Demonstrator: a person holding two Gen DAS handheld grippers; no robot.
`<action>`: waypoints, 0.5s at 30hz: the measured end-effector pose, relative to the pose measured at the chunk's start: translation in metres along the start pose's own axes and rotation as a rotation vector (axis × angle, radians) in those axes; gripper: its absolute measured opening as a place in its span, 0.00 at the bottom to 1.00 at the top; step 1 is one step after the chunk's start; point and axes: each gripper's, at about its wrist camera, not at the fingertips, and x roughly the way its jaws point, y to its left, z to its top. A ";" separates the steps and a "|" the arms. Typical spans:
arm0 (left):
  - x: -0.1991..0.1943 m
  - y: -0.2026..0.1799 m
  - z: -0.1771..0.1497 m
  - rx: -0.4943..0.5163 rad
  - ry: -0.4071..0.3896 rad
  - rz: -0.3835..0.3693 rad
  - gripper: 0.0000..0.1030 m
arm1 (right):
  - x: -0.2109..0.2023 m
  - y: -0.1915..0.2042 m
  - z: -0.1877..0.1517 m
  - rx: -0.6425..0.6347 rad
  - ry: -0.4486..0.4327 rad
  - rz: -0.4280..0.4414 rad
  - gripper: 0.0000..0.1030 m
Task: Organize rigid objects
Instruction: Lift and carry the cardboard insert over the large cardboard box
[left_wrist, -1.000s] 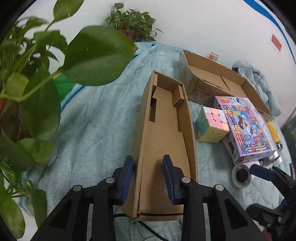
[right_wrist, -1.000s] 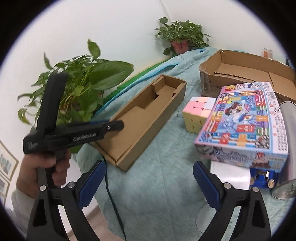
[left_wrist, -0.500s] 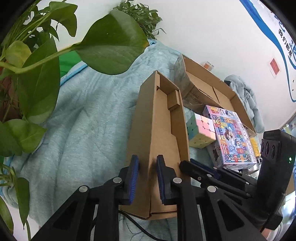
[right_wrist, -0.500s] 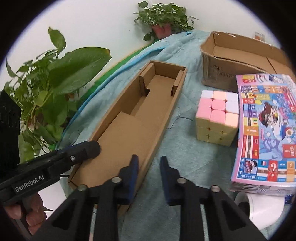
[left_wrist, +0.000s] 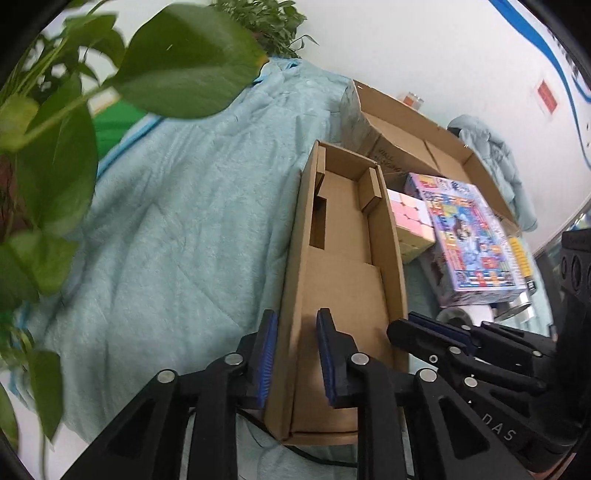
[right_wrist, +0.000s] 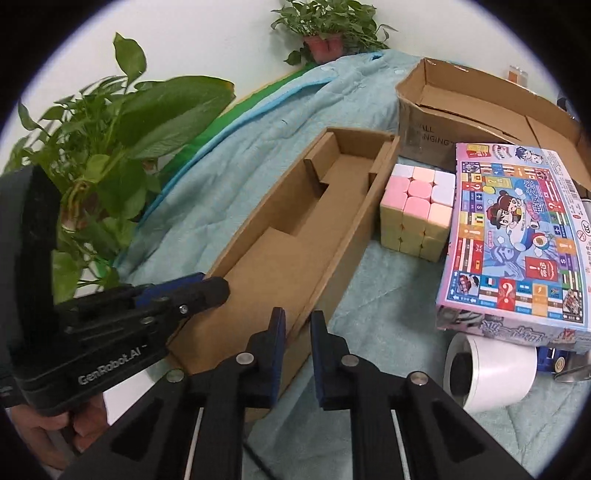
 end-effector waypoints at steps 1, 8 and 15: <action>0.001 0.000 0.003 0.010 -0.006 0.021 0.24 | 0.001 -0.004 0.003 0.009 -0.003 0.001 0.13; 0.019 -0.005 0.022 0.057 0.009 0.048 0.18 | 0.014 -0.004 0.009 0.038 -0.029 -0.031 0.15; 0.027 -0.026 0.028 0.140 0.022 0.110 0.07 | 0.018 -0.003 0.008 0.046 -0.042 -0.046 0.16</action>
